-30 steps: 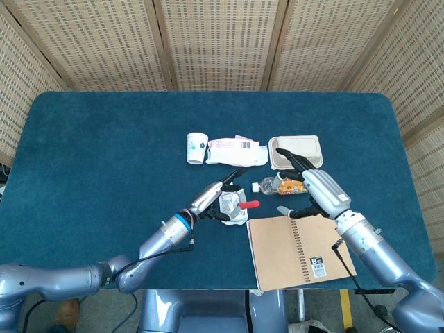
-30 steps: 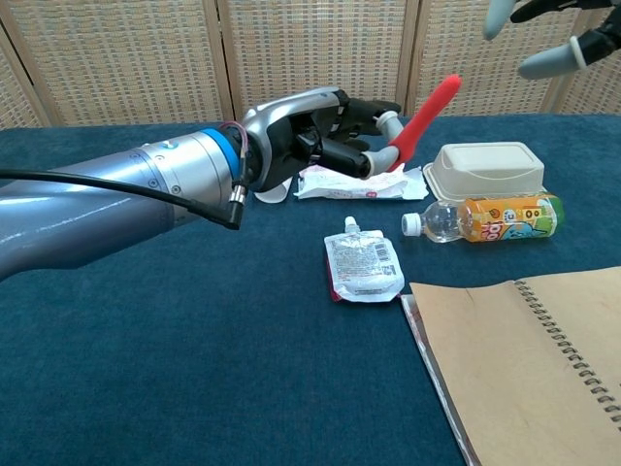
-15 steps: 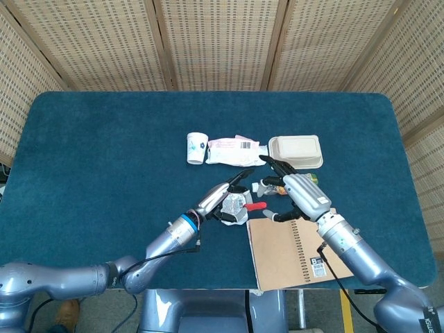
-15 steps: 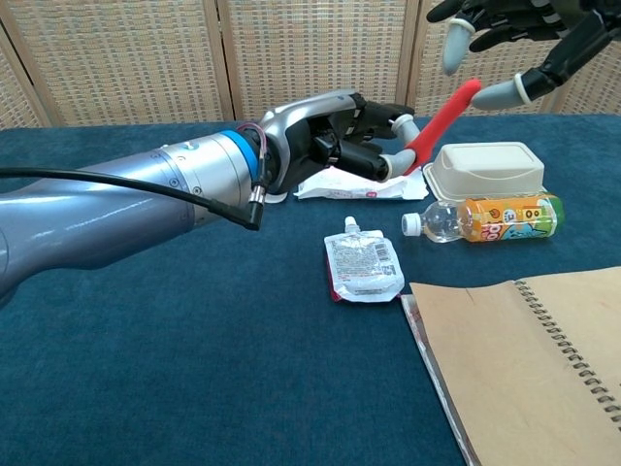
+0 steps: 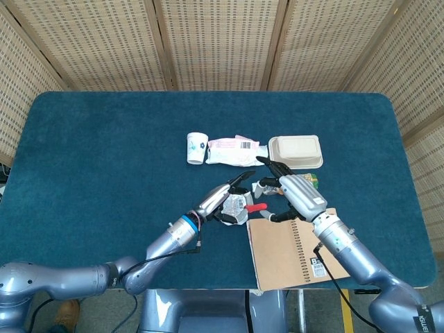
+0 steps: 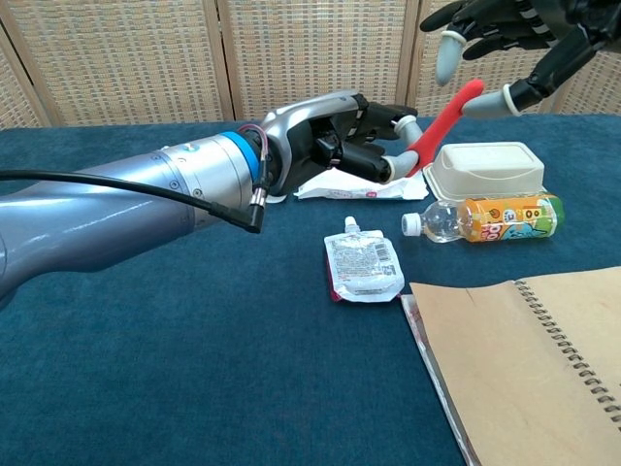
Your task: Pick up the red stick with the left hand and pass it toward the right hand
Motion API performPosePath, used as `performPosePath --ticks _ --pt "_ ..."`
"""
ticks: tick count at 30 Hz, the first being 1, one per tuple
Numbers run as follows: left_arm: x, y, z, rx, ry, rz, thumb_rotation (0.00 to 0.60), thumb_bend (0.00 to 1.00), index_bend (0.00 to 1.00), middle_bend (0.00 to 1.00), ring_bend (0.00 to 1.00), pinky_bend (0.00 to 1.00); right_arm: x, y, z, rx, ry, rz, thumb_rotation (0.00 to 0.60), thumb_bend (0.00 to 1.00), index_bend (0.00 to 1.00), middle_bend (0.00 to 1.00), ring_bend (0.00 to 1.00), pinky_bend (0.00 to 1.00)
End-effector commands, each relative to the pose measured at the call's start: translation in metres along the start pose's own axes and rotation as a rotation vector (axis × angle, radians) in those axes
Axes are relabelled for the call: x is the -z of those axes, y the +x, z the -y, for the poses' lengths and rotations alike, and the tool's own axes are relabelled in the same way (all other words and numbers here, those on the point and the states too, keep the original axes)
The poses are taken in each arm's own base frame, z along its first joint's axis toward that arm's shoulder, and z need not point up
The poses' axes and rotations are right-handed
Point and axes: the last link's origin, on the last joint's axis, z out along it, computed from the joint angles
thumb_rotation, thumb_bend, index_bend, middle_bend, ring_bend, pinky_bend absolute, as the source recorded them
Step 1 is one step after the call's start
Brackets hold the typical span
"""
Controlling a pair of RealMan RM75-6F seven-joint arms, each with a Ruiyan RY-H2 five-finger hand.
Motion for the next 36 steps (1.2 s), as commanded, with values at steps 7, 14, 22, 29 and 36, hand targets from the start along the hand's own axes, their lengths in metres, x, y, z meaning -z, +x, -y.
performPosePath --ticks 7,14,22,29,36 --pt "0.0001 -0.0019 -0.0001 0.002 0.002 0.005 0.600 0.52 0.67 0.00 0.00 0.00 0.0008 -0.0006 -0.0009 -0.001 0.000 0.001 0.600 0.46 0.53 0.04 0.00 0.00" --pt "0.0002 -0.0023 0.0010 0.003 0.006 0.004 0.600 0.52 0.67 0.00 0.00 0.00 0.0007 -0.0012 -0.0012 -0.005 0.000 0.006 0.600 0.54 0.53 0.04 0.00 0.00" --pt "0.0002 -0.0024 0.0009 0.006 0.004 0.005 0.600 0.52 0.67 0.00 0.00 0.00 0.0001 -0.0038 -0.0023 0.000 -0.004 0.018 0.600 0.60 0.53 0.04 0.00 0.00" --pt "0.0001 -0.0016 -0.0001 0.002 -0.001 0.002 0.600 0.52 0.67 0.00 0.00 0.00 0.0001 -0.0043 -0.0028 0.014 -0.009 0.025 0.600 0.61 0.53 0.04 0.00 0.00" --pt "0.0007 -0.0009 -0.0015 0.005 -0.003 0.001 0.600 0.52 0.67 0.00 0.00 0.00 -0.0001 -0.0043 -0.0025 0.038 -0.005 0.020 0.600 0.61 0.60 0.05 0.00 0.00"
